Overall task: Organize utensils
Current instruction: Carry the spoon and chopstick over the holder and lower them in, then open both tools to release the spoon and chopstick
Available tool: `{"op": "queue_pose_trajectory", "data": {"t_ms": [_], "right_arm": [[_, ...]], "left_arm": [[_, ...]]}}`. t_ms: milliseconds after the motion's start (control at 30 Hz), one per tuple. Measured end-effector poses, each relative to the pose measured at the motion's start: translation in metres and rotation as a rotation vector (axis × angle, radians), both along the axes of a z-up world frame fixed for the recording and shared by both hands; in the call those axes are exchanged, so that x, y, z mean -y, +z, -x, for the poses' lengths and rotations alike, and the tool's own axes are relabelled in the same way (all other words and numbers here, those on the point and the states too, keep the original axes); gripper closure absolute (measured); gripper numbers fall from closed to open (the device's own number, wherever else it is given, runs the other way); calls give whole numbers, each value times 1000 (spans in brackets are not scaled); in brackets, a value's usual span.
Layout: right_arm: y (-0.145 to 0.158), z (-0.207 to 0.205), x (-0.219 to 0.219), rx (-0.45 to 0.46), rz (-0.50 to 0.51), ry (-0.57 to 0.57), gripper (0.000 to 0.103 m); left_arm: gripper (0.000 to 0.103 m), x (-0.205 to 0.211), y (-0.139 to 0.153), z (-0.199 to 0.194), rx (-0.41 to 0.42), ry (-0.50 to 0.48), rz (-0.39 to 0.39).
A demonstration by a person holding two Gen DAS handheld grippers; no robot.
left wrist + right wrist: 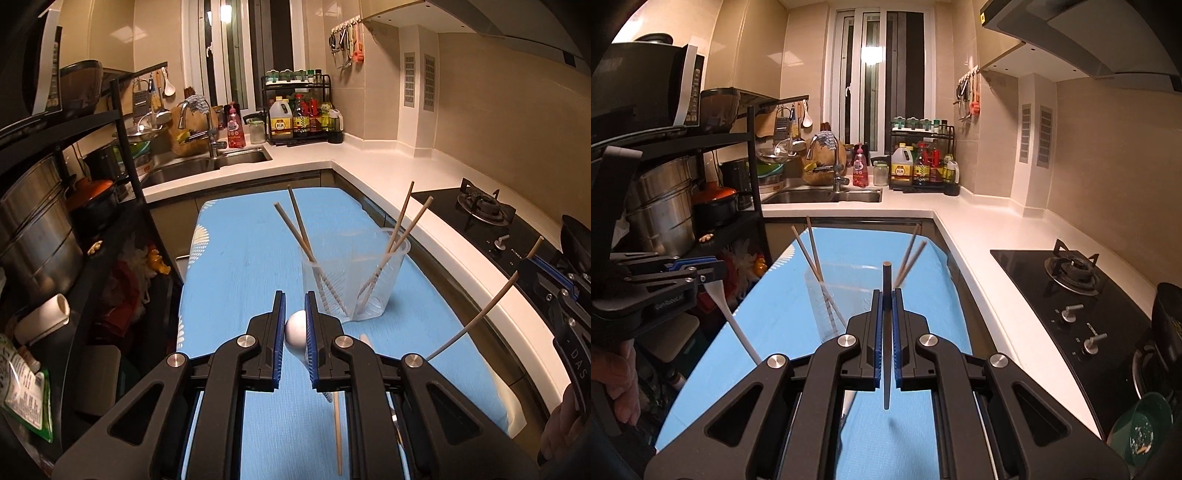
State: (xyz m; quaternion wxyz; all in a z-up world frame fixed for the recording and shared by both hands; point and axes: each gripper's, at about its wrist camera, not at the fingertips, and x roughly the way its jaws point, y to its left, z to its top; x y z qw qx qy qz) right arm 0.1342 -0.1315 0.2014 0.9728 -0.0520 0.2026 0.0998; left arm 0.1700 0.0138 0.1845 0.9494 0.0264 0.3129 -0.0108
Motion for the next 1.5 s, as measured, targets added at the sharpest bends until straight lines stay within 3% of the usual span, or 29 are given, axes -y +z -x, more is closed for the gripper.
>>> {"op": "queue_pose_trajectory", "data": {"t_ms": [200, 367, 533, 633, 967, 1200, 1233, 1267, 1300, 1333, 1500], "right_arm": [[43, -23, -14, 39, -3, 40, 98], [86, -46, -27, 105, -10, 68, 98], [103, -72, -36, 142, -23, 77, 98], [94, -90, -40, 121, -20, 77, 98], [34, -139, -44, -5, 5, 74, 98], [4, -151, -41, -80, 23, 78, 98], [2, -151, -39, -87, 23, 72, 94], [1, -150, -37, -88, 19, 64, 91], [2, -149, -33, -91, 10, 62, 82], [2, -145, -30, -90, -2, 63, 76], [10, -116, -13, -57, -31, 53, 73]], "left_arm": [[92, -2, 34, -27, 29, -20, 7], [92, -2, 77, -52, 104, -32, 28], [92, 0, 95, -82, 156, -24, 55], [92, 2, 87, -103, 147, -17, 56], [92, 19, 13, -150, -10, -53, -36], [92, 22, -14, -153, -58, -98, -1], [92, 24, -15, -152, -62, -115, 11], [83, 25, -13, -149, -53, -127, 21], [65, 25, -9, -145, -31, -137, 27], [58, 25, -4, -139, -2, -141, 27], [56, 18, 24, -100, 122, -130, 60]]}}
